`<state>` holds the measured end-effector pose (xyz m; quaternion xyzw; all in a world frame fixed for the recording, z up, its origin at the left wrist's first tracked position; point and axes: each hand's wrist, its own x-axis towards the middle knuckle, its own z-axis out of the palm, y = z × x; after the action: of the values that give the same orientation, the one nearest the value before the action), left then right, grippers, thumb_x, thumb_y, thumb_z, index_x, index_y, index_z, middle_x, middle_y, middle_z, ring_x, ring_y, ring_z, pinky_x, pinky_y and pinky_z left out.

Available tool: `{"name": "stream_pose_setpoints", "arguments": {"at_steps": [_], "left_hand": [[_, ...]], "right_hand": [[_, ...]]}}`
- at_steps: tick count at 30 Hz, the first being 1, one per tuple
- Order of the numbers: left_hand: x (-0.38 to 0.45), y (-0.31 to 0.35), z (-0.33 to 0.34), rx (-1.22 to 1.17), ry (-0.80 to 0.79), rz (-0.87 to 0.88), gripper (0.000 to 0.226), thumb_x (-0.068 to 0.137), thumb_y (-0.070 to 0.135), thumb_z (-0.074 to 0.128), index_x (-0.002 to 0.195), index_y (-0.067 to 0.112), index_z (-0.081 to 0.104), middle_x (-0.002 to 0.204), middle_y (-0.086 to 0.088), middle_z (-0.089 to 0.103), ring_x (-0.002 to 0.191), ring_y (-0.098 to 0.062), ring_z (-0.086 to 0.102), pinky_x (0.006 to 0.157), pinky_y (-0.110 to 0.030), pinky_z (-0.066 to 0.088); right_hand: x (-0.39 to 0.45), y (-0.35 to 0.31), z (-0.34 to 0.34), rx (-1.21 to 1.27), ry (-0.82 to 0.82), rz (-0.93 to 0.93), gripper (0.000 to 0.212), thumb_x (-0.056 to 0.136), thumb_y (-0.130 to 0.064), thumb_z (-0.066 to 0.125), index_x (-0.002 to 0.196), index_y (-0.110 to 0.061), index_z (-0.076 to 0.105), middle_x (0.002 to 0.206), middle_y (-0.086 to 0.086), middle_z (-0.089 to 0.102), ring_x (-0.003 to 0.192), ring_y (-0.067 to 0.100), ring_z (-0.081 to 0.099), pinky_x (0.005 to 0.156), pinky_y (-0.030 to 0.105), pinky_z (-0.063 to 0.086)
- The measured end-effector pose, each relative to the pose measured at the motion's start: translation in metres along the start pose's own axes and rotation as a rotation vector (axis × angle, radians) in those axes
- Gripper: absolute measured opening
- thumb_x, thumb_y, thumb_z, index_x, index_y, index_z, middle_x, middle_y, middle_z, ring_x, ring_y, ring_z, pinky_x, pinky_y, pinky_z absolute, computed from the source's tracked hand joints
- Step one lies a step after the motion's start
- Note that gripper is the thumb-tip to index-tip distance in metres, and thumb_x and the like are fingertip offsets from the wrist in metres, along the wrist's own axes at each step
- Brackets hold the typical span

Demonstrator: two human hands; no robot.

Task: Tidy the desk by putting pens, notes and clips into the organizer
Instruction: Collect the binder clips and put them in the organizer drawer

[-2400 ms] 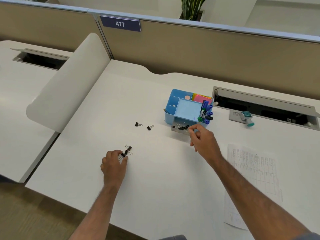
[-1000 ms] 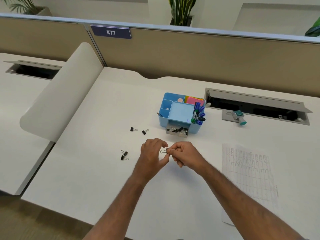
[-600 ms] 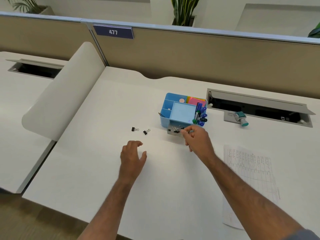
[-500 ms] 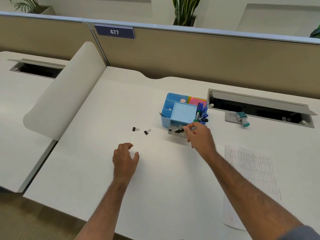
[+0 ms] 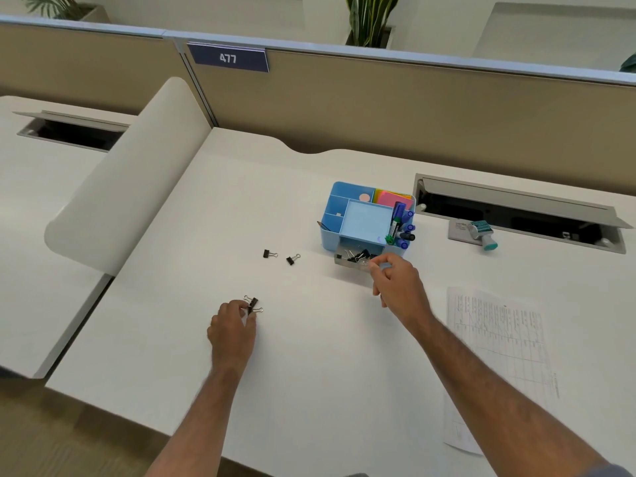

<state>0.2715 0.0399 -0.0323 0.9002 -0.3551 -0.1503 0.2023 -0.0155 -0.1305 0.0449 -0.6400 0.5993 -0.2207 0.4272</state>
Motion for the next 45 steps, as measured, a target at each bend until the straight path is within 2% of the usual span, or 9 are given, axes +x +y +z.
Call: {"name": "stream_pose_setpoints", "arguments": {"at_steps": [8,12,14,21,25,28,36,41,45], "left_hand": [[-0.007,-0.003,0.002,0.050,-0.008,0.103,0.017,0.093,0.033,0.072,0.102,0.021,0.064,0.096,0.007,0.062,0.095,-0.026,0.058,0.086,-0.045,0.039],[-0.022,0.003,0.006,-0.034,-0.011,0.244,0.022,0.088,0.033,0.079,0.097,0.024,0.062,0.088,0.014,0.058,0.090,-0.021,0.057,0.085,-0.040,0.040],[-0.028,0.012,0.008,-0.091,-0.020,0.322,0.023,0.085,0.031,0.082,0.096,0.025,0.063,0.088,0.015,0.058,0.090,-0.021,0.058,0.086,-0.042,0.045],[-0.036,0.075,0.005,-0.168,-0.011,0.577,0.022,0.087,0.043,0.077,0.099,0.029,0.065,0.096,0.018,0.060,0.093,-0.010,0.056,0.087,-0.033,0.044],[-0.034,0.103,0.002,-0.151,0.000,0.666,0.023,0.089,0.052,0.070,0.101,0.034,0.063,0.097,0.019,0.059,0.098,-0.007,0.053,0.087,-0.028,0.039],[-0.031,0.112,0.001,-0.132,0.012,0.707,0.023,0.089,0.052,0.071,0.102,0.035,0.062,0.097,0.019,0.059,0.098,-0.007,0.051,0.086,-0.028,0.038],[-0.030,0.108,0.004,-0.134,0.002,0.695,0.034,0.089,0.051,0.072,0.115,0.031,0.062,0.105,0.018,0.060,0.100,-0.007,0.052,0.089,-0.027,0.039],[-0.025,0.085,0.008,-0.121,-0.014,0.554,0.026,0.088,0.035,0.078,0.110,0.031,0.063,0.108,0.018,0.060,0.099,-0.011,0.054,0.088,-0.031,0.043],[-0.016,0.058,0.009,-0.074,-0.031,0.421,0.028,0.088,0.021,0.077,0.112,0.027,0.065,0.117,0.012,0.061,0.104,-0.019,0.058,0.093,-0.038,0.044]], "right_hand": [[-0.014,0.010,0.007,0.011,-0.073,-0.004,0.013,0.105,-0.037,0.057,0.103,-0.026,0.064,0.065,0.000,0.071,0.047,0.005,0.059,0.046,0.021,0.051],[-0.019,0.012,0.011,0.039,-0.108,-0.025,0.014,0.103,-0.039,0.057,0.095,-0.029,0.062,0.064,-0.001,0.071,0.046,0.009,0.059,0.048,0.029,0.054],[-0.020,0.012,0.013,0.046,-0.139,-0.028,0.016,0.102,-0.041,0.058,0.094,-0.029,0.063,0.066,-0.003,0.072,0.047,0.009,0.059,0.050,0.030,0.054],[-0.024,0.009,0.023,0.113,-0.380,-0.016,0.025,0.100,-0.049,0.061,0.098,-0.025,0.069,0.076,-0.001,0.077,0.051,0.014,0.064,0.065,0.035,0.055],[-0.027,0.007,0.027,0.170,-0.434,-0.025,0.031,0.098,-0.055,0.061,0.098,-0.026,0.070,0.078,0.001,0.078,0.050,0.019,0.066,0.059,0.031,0.053],[-0.027,0.005,0.026,0.221,-0.408,-0.033,0.029,0.099,-0.052,0.063,0.095,-0.024,0.069,0.075,0.003,0.076,0.049,0.022,0.065,0.050,0.020,0.048],[-0.019,0.003,0.022,0.230,-0.334,0.000,0.020,0.103,-0.040,0.061,0.097,-0.022,0.067,0.074,0.004,0.076,0.047,0.021,0.064,0.045,0.018,0.046],[-0.008,0.005,0.015,0.203,-0.250,0.003,0.016,0.104,-0.035,0.061,0.096,-0.022,0.068,0.071,0.003,0.074,0.046,0.020,0.063,0.050,0.029,0.055],[0.002,0.000,0.008,0.199,-0.158,0.000,0.017,0.104,-0.034,0.061,0.098,-0.019,0.069,0.069,0.004,0.073,0.044,0.019,0.061,0.048,0.029,0.054]]}}
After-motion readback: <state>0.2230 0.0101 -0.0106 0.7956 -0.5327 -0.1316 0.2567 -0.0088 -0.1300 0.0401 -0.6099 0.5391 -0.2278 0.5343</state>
